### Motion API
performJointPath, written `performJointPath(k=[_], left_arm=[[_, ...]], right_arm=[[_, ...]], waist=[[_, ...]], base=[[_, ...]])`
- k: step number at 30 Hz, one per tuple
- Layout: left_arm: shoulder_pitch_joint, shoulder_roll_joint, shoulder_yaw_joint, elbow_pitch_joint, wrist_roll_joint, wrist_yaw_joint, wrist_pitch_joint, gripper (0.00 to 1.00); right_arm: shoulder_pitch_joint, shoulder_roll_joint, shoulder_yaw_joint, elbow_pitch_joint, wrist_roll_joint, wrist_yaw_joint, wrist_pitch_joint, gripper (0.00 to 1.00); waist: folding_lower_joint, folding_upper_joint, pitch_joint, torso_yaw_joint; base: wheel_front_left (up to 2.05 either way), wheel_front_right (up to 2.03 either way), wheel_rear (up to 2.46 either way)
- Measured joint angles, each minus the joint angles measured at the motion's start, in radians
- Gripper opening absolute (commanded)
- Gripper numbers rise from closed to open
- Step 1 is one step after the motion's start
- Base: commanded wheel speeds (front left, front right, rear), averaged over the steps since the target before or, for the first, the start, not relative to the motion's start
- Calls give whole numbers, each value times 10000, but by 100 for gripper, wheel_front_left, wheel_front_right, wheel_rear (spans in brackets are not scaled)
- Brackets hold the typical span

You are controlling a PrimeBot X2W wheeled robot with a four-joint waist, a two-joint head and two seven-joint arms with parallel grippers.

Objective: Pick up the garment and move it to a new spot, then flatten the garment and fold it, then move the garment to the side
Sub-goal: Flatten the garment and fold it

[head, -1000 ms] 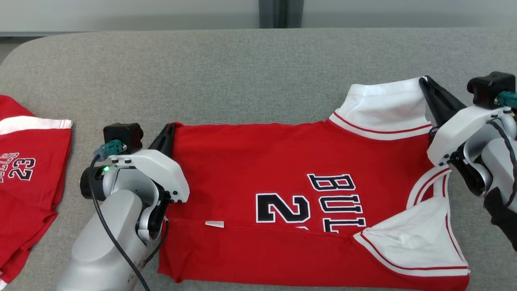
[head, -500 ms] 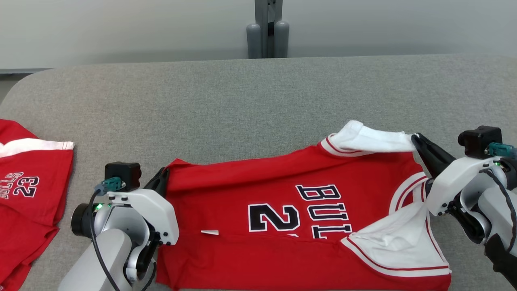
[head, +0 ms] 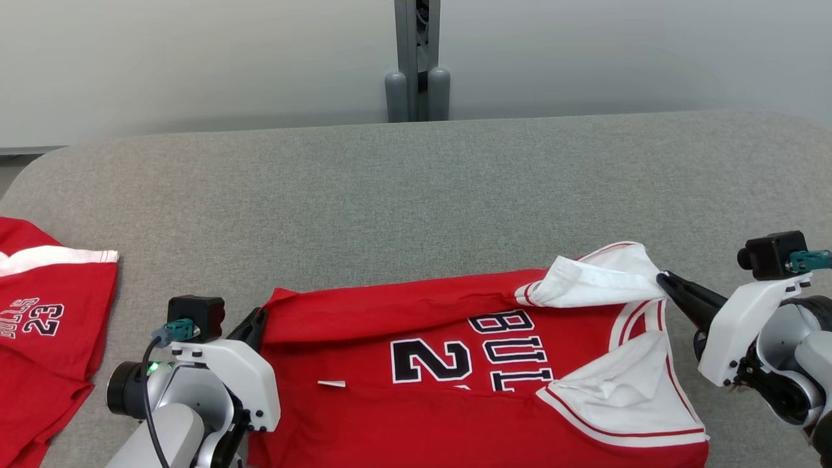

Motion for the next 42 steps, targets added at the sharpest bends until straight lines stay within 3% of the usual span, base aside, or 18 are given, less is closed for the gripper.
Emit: performJointPath(k=[12, 19, 30, 42], left_arm=[[359, 121, -81, -314, -69, 268, 368, 0], [405, 236, -199, -391, -130, 359, 717, 0], [655, 414, -376, -660, -303, 441, 1369, 0], [825, 531, -387, -815, -374, 633, 1459, 0]], right_arm=[[562, -1066, -184, -1781, 1360, 0, 2249, 0], [802, -1432, -479, -2232, 1705, 0, 3206, 0], [1387, -1567, -1076, -2652, 2397, 0, 4730, 0], [1968, -1467, -1756, -2767, 2265, 0, 5641, 0]], waist=[[0, 0, -105, -108], [0, 0, -54, -73], [-1, 0, -110, -44], [0, 0, -138, -46]], base=[[0, 0, 0], [0, 0, 0], [0, 0, 0], [0, 0, 0]])
